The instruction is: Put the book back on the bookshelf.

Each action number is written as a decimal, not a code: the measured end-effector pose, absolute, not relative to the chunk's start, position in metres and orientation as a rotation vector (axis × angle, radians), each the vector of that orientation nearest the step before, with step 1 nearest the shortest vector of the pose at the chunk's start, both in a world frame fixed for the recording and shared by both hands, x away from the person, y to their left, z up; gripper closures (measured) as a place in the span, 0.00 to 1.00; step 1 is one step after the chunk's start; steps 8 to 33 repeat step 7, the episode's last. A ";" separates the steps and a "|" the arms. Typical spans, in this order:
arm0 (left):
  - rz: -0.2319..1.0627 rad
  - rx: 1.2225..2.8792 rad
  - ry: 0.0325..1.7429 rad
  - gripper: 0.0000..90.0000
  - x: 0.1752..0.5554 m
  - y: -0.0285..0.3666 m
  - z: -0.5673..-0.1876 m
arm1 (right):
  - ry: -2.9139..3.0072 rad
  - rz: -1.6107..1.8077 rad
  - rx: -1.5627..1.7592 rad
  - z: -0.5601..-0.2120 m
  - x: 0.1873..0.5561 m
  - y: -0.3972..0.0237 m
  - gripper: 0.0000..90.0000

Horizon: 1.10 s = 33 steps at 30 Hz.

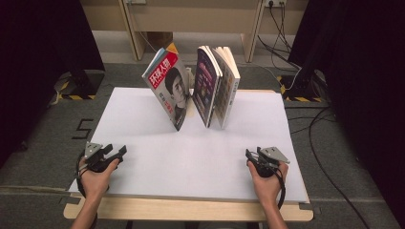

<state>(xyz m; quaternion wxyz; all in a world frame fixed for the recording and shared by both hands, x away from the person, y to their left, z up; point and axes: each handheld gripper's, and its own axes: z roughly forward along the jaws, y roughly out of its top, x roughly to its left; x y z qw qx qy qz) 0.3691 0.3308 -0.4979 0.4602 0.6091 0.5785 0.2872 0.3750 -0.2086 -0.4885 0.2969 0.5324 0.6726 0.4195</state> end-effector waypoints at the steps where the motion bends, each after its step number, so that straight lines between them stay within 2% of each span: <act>1: 0.707 1.496 1.424 0.40 0.369 0.331 -0.498 | 1.791 1.117 1.415 -0.489 0.375 -0.208 0.57; 33: 0.707 1.501 1.420 0.40 0.369 0.330 -0.498 | 1.787 1.118 1.414 -0.489 0.375 -0.208 0.57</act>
